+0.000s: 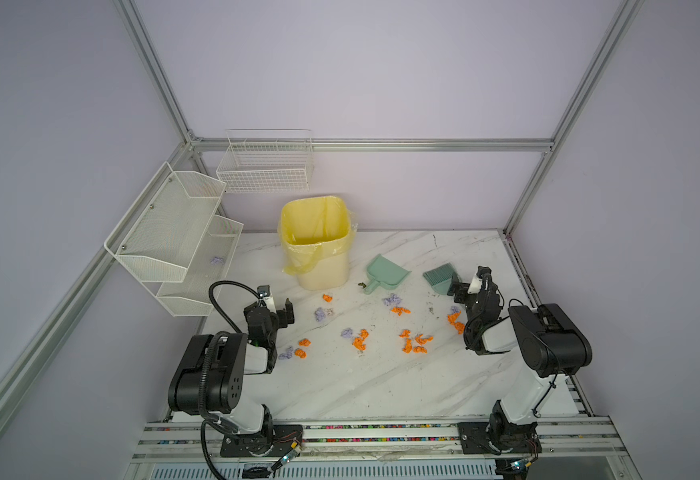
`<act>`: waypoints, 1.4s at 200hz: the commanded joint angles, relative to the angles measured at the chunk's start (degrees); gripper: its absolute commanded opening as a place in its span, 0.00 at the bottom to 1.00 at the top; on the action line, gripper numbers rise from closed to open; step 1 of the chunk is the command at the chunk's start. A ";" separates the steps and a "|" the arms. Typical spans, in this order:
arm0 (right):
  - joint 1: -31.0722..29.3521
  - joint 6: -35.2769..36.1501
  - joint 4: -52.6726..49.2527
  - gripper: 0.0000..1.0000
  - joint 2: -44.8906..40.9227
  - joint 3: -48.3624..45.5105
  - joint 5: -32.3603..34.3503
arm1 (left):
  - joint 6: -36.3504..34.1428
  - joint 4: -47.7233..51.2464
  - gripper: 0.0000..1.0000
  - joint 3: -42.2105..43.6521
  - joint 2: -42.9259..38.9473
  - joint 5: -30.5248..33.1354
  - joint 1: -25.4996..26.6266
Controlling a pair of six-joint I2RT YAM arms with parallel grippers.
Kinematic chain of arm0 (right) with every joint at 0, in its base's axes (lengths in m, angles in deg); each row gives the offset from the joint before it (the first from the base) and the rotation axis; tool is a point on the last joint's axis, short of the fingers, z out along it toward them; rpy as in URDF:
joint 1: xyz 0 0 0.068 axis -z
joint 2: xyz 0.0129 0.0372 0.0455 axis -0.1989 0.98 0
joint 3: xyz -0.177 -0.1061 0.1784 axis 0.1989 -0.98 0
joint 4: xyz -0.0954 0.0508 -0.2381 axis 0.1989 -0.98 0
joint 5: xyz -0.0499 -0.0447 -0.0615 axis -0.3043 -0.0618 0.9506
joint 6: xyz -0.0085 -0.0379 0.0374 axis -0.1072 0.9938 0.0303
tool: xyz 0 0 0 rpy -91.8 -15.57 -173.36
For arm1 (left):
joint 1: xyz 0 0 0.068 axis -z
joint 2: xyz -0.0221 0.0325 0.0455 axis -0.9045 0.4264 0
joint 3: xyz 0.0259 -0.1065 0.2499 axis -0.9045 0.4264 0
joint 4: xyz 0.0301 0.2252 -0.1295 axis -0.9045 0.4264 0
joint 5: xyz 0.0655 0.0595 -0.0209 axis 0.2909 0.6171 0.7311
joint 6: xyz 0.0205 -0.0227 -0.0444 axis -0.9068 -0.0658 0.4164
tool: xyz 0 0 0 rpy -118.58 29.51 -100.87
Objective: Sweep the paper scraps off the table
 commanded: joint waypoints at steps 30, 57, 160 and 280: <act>0.36 0.98 0.42 0.97 -0.55 0.52 -0.44 | -1.11 -1.66 1.00 -4.41 0.25 -0.40 0.17; 0.38 1.02 0.38 0.97 -0.59 0.56 -0.42 | -1.10 -1.74 1.00 -4.32 0.22 -0.39 0.12; -0.70 1.64 -23.20 0.97 -8.78 10.86 2.21 | 5.60 16.71 1.00 -6.89 -17.02 21.72 2.81; -1.73 0.76 -75.23 0.97 -3.61 37.12 1.94 | 27.68 56.73 1.00 -17.56 -42.21 21.01 17.57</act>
